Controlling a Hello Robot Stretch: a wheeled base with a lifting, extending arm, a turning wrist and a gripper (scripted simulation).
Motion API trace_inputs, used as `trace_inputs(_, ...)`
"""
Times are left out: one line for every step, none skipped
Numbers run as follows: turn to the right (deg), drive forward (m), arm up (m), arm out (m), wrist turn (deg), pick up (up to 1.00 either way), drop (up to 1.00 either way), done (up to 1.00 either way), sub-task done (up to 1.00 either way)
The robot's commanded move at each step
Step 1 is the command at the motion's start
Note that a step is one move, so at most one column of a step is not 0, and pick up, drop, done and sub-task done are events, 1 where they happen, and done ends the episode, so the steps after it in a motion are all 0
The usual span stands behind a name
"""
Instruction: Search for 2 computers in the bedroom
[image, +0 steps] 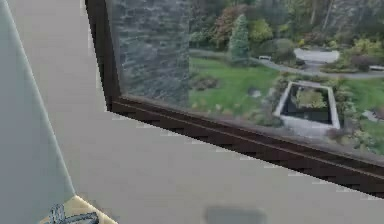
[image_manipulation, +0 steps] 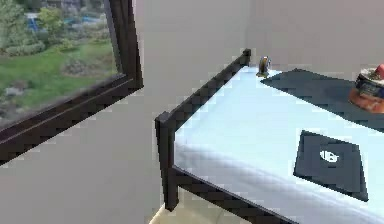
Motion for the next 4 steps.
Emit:
trace_inputs(-45.0,0.00,0.00,0.00,0.0,0.00,0.00,0.00,0.00)
trace_inputs(-45.0,0.00,0.00,0.00,0.0,0.00,0.00,0.00,0.00)
trace_inputs(-45.0,0.00,0.00,0.00,0.0,0.00,0.00,0.00,0.00)
trace_inputs(-12.0,0.00,0.00,0.00,0.0,0.00,0.00,0.00,0.00)
